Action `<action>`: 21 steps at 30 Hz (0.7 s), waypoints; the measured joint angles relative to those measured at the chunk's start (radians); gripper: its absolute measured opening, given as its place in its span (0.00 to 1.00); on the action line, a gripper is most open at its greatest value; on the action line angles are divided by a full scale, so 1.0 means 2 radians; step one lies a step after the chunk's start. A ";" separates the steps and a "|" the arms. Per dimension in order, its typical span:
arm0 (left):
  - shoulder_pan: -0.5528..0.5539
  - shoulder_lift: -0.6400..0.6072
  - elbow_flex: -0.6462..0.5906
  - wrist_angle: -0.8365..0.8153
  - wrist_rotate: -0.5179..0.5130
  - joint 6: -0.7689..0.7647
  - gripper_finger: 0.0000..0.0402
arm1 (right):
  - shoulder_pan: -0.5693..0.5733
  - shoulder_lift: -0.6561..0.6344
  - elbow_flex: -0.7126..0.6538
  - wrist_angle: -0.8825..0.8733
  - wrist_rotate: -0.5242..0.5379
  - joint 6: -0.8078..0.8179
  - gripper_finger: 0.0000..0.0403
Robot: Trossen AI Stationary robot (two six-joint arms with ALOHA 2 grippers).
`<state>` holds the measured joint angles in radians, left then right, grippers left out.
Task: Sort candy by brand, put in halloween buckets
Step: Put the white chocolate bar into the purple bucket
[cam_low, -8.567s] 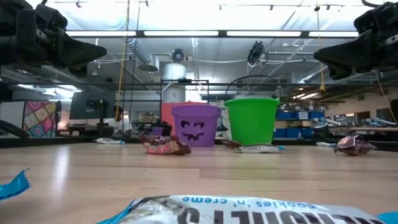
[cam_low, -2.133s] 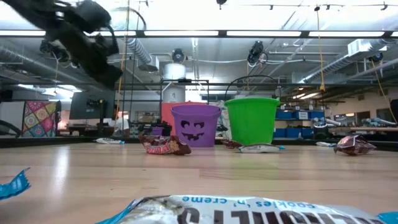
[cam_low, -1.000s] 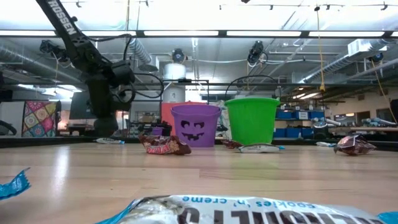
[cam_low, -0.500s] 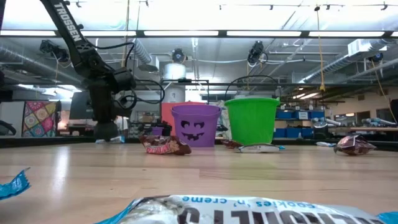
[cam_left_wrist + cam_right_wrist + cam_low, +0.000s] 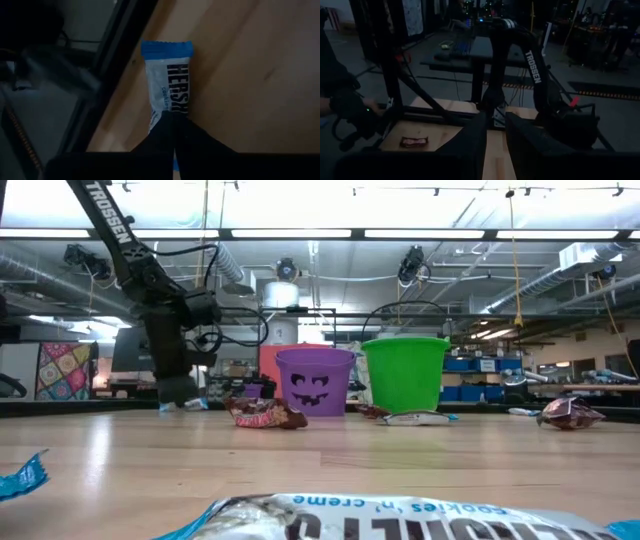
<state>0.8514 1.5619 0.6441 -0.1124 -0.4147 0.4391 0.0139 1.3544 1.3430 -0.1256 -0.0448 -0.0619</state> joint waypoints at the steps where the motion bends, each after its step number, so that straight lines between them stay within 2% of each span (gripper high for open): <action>1: -0.006 -0.001 0.000 -0.001 0.004 -0.003 0.01 | 0.000 0.000 0.000 -0.002 0.000 0.000 0.21; 6: -0.038 -0.005 0.000 -0.017 0.020 -0.028 0.01 | 0.000 0.000 0.000 -0.004 0.000 -0.009 0.21; 15: -0.109 -0.007 0.003 -0.085 0.126 -0.109 0.00 | 0.000 0.000 0.000 -0.005 0.000 -0.014 0.21; 21: -0.165 -0.025 0.019 -0.183 0.161 -0.134 0.00 | 0.001 0.000 0.000 -0.009 0.000 -0.028 0.21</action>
<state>0.5222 1.5116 0.6827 -0.4778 -0.0923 0.1713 0.0163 1.3548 1.3426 -0.1430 -0.0457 -0.1179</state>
